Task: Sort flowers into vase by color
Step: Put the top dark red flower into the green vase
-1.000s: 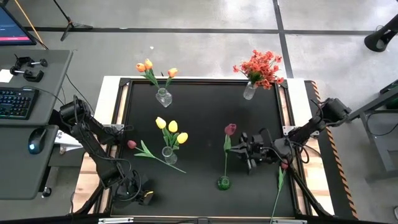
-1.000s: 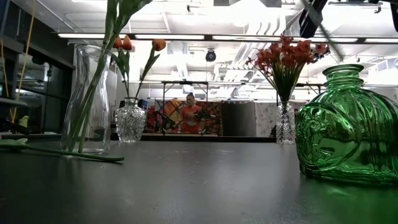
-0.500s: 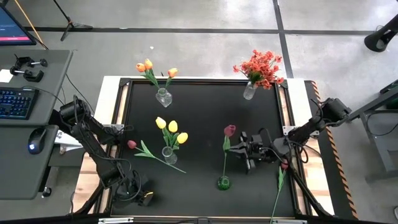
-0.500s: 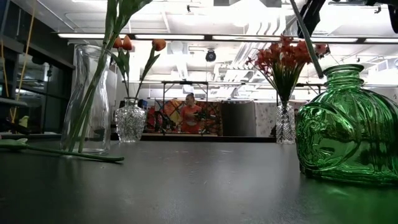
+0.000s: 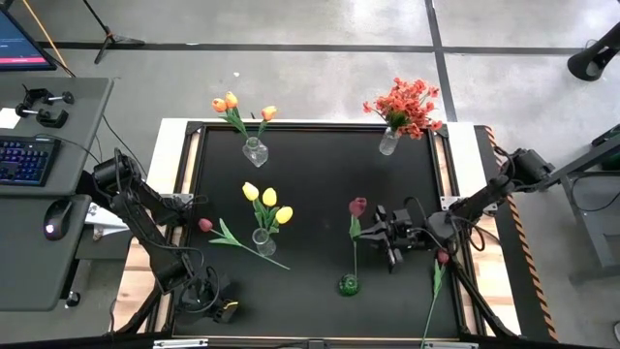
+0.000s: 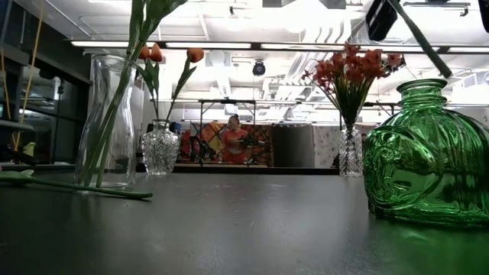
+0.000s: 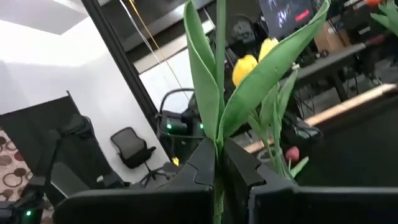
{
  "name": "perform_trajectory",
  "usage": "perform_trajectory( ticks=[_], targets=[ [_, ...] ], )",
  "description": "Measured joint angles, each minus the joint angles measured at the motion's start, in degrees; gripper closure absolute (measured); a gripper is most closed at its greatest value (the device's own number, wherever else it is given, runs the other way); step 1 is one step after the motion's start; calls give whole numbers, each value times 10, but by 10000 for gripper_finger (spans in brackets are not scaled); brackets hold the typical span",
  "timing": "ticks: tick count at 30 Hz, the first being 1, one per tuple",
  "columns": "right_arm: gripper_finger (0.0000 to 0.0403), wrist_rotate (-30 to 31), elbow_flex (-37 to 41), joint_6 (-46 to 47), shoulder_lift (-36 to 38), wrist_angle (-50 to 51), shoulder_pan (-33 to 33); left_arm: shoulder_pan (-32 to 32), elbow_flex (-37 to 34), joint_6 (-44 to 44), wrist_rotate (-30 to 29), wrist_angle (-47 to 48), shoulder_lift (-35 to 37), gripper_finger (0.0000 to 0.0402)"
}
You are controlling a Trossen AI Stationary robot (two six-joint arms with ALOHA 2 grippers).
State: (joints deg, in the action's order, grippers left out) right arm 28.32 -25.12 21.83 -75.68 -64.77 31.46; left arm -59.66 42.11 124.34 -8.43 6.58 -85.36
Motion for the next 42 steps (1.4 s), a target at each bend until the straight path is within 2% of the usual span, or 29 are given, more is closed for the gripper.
perform_trajectory(
  ticks=[12,21,27,32,37,42],
  targets=[
    [403,-1,0,6,0,-8,-26,0,0,0,0,0,0,193],
    [403,-4,0,45,-2,49,-26,0,0,0,0,0,0,193],
    [403,-4,0,54,-17,46,-26,0,0,0,0,0,0,193],
    [403,-21,0,66,-20,73,-1,0,0,0,0,0,0,193],
    [403,-19,0,109,-20,133,32,0,0,-4,0,0,0,193],
    [403,-16,0,112,-20,149,50,0,0,-4,0,0,0,193]
  ],
)
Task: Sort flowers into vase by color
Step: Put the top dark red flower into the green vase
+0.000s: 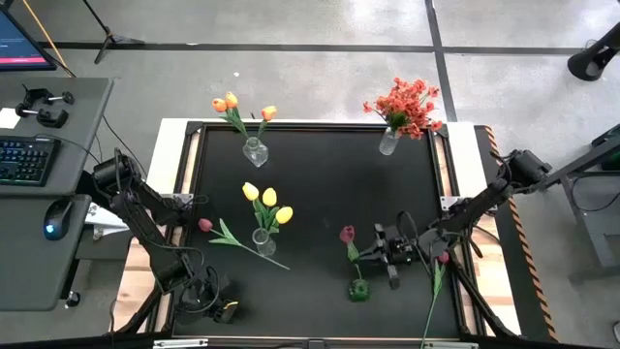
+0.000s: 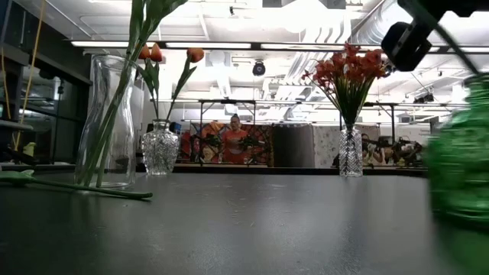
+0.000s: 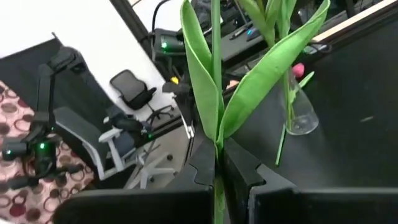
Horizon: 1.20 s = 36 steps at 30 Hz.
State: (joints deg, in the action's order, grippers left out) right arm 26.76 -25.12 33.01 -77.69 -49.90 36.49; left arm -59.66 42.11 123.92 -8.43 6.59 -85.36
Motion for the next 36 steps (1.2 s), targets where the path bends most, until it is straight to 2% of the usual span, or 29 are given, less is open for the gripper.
perform_trajectory(
  ticks=[8,11,19,27,30,36],
  targets=[
    [402,-37,0,8,0,2,3,0,0,-1,0,0,0,193],
    [390,-45,0,23,0,4,3,0,0,-1,0,0,0,193],
    [285,-69,0,58,1,-9,3,0,0,-1,0,0,0,193],
    [179,-176,0,109,2,-14,3,0,0,-16,0,0,0,193],
    [163,-207,0,131,2,-4,3,0,0,-16,0,0,0,193],
    [159,-271,0,162,2,21,3,0,0,-26,0,0,0,193]
  ],
)
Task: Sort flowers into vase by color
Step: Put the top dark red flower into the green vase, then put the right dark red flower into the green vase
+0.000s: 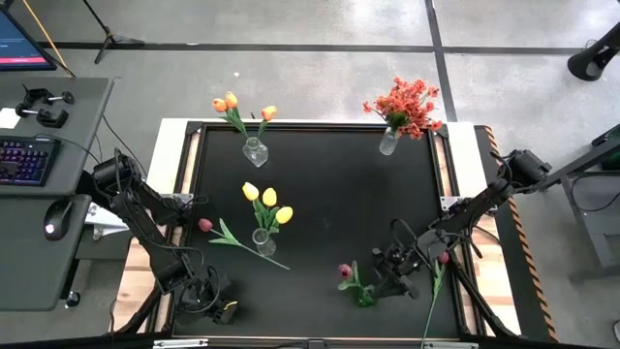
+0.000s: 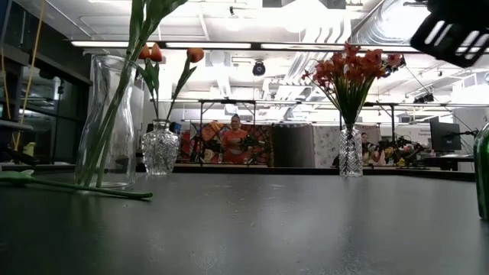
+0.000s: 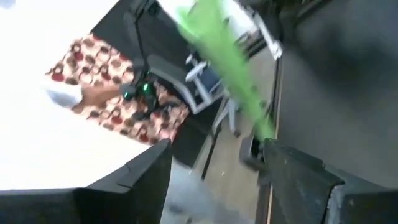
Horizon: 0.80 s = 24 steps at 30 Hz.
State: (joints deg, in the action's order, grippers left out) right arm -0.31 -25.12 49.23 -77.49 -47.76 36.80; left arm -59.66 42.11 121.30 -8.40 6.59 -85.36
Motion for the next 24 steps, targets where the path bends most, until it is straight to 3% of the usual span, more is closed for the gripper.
perform_trajectory(
  ticks=[15,18,21,24],
  targets=[
    [160,-223,0,115,0,148,-19,0,0,-15,8,0,0,193],
    [160,-268,0,199,0,193,-16,0,0,-15,8,0,0,193],
    [160,-270,0,333,0,222,-5,0,0,-15,8,0,0,193],
    [160,-270,0,366,0,254,7,0,0,-16,8,0,0,193]
  ],
)
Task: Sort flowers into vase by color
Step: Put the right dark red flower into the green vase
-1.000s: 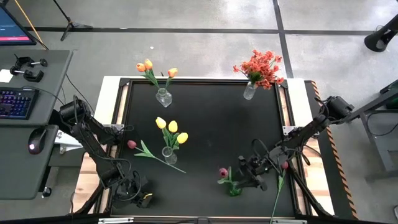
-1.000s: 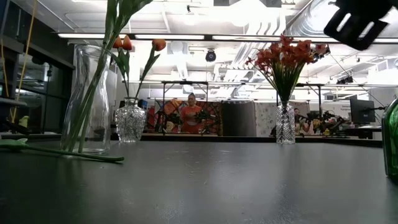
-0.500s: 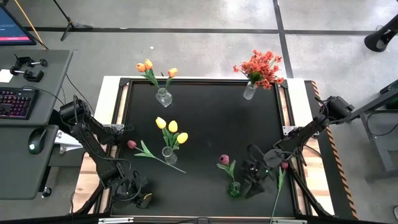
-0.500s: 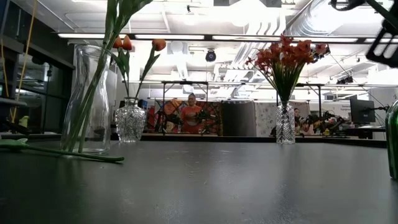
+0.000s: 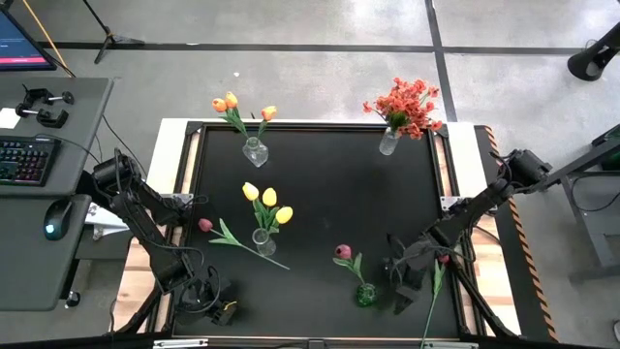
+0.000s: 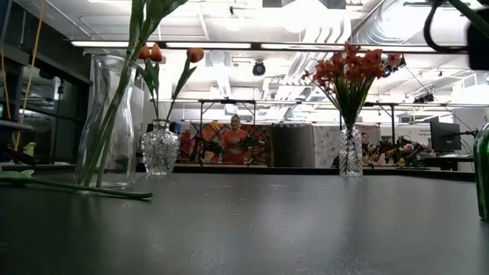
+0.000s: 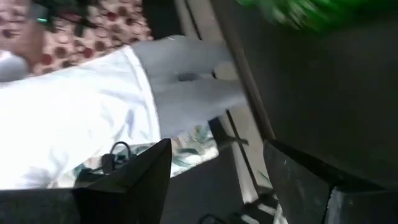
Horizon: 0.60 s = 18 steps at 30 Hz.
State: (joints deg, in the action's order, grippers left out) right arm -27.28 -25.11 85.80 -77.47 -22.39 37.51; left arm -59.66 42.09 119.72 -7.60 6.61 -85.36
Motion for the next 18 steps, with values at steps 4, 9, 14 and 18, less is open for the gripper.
perform_trajectory(
  ticks=[4,9,14,18],
  targets=[
    [159,-13,0,82,0,59,15,0,0,0,0,3,0,193],
    [160,-31,0,202,0,129,50,0,0,0,0,22,0,193],
    [160,-29,0,329,0,222,84,0,0,0,0,37,0,193],
    [160,-30,0,390,0,235,103,0,0,-6,-8,39,0,193]
  ],
)
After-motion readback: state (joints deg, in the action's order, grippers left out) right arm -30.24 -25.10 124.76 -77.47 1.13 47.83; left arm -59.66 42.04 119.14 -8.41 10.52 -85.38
